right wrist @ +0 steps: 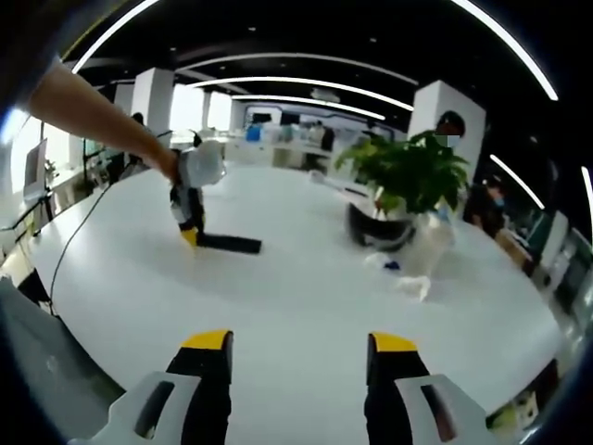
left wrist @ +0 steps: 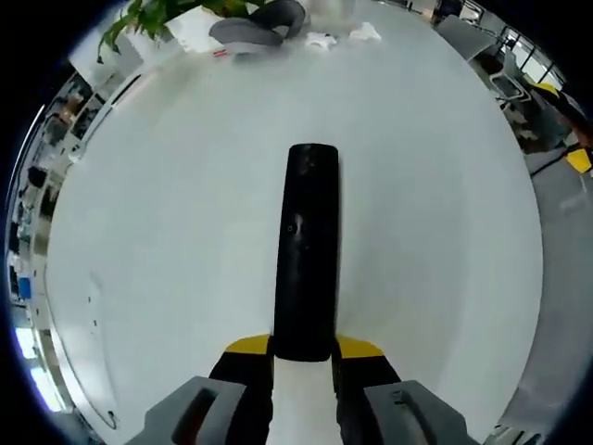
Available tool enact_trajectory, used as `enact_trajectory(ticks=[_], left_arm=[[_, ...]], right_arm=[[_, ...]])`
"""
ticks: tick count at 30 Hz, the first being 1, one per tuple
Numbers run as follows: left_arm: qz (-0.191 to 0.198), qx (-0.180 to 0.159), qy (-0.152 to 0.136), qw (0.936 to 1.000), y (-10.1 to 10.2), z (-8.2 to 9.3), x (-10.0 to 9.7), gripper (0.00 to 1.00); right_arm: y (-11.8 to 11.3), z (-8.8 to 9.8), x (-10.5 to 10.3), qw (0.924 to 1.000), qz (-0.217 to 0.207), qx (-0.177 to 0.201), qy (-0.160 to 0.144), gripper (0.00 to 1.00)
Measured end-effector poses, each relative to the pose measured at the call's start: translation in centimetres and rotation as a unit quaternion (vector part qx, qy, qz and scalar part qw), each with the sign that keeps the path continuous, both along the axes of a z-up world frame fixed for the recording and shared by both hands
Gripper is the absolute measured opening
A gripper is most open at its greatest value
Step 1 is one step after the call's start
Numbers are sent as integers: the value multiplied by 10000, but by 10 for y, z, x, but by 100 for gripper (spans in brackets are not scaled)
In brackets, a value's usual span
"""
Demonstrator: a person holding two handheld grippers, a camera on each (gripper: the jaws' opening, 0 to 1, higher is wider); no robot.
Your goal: Press the specified remote control buttons in sequence, fully releasing each button before pressing the next.
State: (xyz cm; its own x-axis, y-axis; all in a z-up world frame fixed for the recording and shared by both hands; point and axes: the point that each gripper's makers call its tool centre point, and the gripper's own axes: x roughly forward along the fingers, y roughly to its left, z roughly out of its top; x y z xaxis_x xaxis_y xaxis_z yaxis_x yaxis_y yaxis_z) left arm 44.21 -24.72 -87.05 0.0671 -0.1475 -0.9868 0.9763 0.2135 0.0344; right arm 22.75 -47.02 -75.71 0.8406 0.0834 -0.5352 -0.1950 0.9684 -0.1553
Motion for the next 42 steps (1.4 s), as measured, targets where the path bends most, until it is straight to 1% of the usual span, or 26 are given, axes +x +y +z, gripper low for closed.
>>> enact_trajectory(ticks=[9,12,17,21,27,33,35,40,42], left_arm=[[121,50,-22,9999,0,1,-12,23],[5,85,-27,10000,-1,1,-19,23],[40,142,10,9999,-1,1,-27,23],[-47,188,5,9998,0,1,-36,23],[-23,159,2,9999,0,2,-47,23],[37,323,43,9995,0,1,-54,23],[25,357,43,9993,0,2,-59,23],[7,350,45,9994,1,2,-66,23],[-42,363,50,9993,1,2,-70,23]], right_arm=[[-1,4,0,9999,-30,59,-93,56],[-1,5,0,9999,-36,68,-128,56],[-1,6,-1,9998,-25,87,-149,55],[-1,7,-1,9998,-14,89,-165,55],[1,8,-1,9998,33,127,-170,54],[1,10,0,9996,32,173,-212,53],[1,11,0,9996,18,178,-224,52],[-1,13,1,9994,-19,197,-279,51],[-2,15,2,9993,-38,179,-332,53]])
